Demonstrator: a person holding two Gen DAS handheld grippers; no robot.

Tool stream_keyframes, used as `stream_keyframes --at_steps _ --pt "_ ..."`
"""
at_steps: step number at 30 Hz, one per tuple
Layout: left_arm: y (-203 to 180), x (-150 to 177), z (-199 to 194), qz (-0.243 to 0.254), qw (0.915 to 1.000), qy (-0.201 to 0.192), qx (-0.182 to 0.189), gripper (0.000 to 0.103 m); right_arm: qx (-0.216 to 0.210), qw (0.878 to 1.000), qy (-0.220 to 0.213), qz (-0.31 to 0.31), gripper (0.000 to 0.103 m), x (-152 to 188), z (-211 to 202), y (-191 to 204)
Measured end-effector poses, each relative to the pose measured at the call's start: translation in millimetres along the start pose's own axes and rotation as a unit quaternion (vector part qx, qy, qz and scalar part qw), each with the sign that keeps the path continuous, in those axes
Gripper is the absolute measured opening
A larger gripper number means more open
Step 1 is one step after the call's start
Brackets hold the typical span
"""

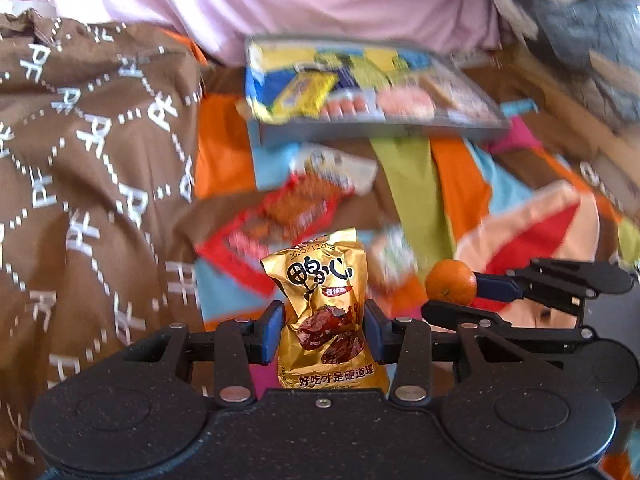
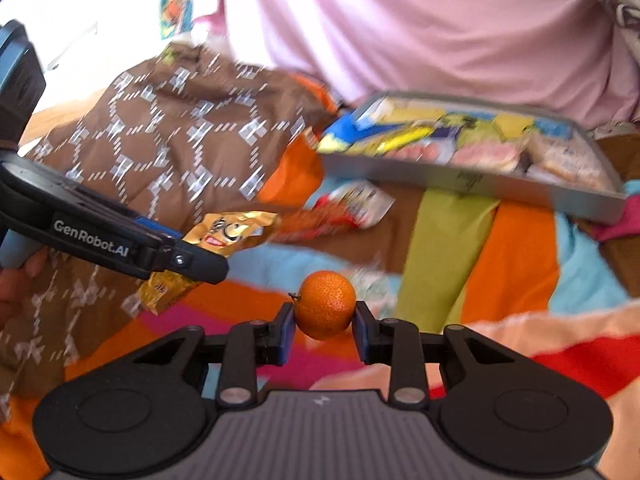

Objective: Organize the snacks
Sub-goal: 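Carry the duck-snack packet and tangerine with both tools over the tray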

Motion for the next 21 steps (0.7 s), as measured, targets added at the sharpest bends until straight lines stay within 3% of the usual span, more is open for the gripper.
stream_keyframes --at_steps 12,21 --pt "-17.3 -116.9 30.7 -0.035 0.9929 -0.113 0.002 0.044 0.092 0.994 -0.053 0.003 0.034 -62.8 34.2 -68.7" --pt "-34.1 -185.4 85.5 -0.040 0.9883 -0.147 -0.012 0.045 0.146 0.987 -0.072 -0.005 0.034 -96.3 72.9 -112.5"
Point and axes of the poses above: each gripper's, at about its wrist camera, not at the fingertips, and z roughly the way its jaws point, y to its left, x to its underside, the point moved 8 cm from there along z, roughly the way its jaws point, and after that the axes turned 13 degrees about -z, right-handed, at the moved point
